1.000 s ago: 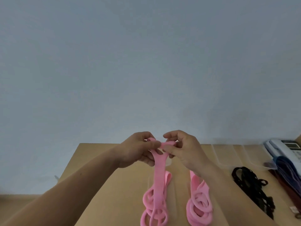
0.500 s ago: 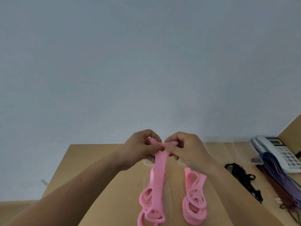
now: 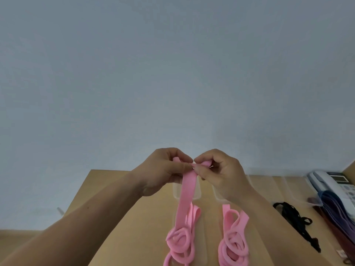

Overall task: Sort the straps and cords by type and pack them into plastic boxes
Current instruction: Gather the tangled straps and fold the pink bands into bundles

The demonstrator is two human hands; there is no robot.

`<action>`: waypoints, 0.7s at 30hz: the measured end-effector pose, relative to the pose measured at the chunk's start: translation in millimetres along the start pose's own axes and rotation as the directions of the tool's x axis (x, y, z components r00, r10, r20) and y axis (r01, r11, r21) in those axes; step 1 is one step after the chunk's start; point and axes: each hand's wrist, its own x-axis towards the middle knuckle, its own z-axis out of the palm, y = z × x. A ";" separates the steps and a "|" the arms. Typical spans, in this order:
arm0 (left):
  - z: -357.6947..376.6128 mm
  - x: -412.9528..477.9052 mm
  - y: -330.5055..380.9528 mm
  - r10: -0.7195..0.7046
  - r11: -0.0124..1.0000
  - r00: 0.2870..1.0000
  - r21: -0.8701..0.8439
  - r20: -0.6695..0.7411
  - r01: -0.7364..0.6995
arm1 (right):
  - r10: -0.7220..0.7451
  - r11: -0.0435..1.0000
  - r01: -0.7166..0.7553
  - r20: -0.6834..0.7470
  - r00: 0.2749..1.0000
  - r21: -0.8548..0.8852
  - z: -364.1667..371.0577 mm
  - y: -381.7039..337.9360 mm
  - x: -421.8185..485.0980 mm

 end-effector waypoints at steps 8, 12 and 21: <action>9.7 -3.7 1.1 0.184 0.965 0.979 0.208 -0.087 -0.163 | 0.149 0.970 -0.157 0.060 0.987 0.186 -7.0 -10.6 1.3; 11.8 -4.9 7.7 0.069 0.976 0.997 0.208 -0.014 -0.065 | 0.043 0.995 -0.041 -0.022 0.999 0.093 -8.3 -13.0 2.4; 15.5 -6.9 13.2 -0.079 0.997 0.992 0.004 0.094 0.079 | -0.325 0.913 0.309 -0.016 0.946 -0.265 -4.8 0.2 -5.1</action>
